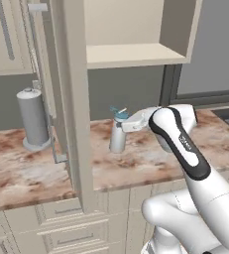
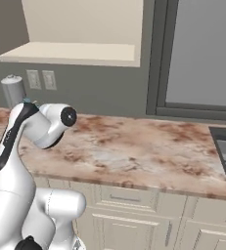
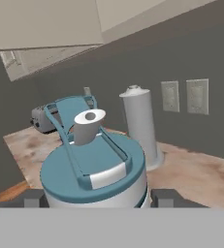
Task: Pick the water bottle from the counter and place it in the open cabinet.
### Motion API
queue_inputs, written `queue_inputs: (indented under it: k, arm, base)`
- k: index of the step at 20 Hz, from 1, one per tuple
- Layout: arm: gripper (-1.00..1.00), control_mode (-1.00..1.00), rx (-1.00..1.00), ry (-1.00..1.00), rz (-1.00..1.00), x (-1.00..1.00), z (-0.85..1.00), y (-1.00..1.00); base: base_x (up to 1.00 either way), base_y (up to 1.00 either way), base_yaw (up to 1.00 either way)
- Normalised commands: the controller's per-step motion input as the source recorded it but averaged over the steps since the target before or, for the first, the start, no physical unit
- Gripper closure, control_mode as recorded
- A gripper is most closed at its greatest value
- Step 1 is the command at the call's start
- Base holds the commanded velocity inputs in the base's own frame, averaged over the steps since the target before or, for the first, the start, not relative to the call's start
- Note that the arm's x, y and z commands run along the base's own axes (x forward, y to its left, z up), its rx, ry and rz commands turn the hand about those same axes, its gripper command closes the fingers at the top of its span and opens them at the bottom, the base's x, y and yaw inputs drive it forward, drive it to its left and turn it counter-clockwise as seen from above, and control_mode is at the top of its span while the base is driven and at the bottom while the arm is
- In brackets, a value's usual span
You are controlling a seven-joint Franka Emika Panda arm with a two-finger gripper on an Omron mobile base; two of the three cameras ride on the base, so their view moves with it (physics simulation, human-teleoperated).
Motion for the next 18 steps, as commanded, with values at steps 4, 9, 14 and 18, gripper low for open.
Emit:
queue_inputs:
  k: [4, 9, 14, 18]
  arm:
    - [1.00, 1.00, 0.00, 0.00, 0.00, 0.00, 0.00, 0.00]
    - [1.00, -1.00, 0.00, 0.00, 0.00, 0.00, 0.39, 0.00]
    - [1.00, -1.00, -0.01, 0.00, 0.00, -0.02, 1.00, 0.00]
    - [1.00, -1.00, -0.03, 0.00, -0.01, -0.15, 0.97, -0.02]
  base:
    - [0.62, 0.00, 0.00]
    - [0.10, 0.00, 0.00]
    - [0.00, 0.00, 0.00]
    - [0.00, 0.00, 0.00]
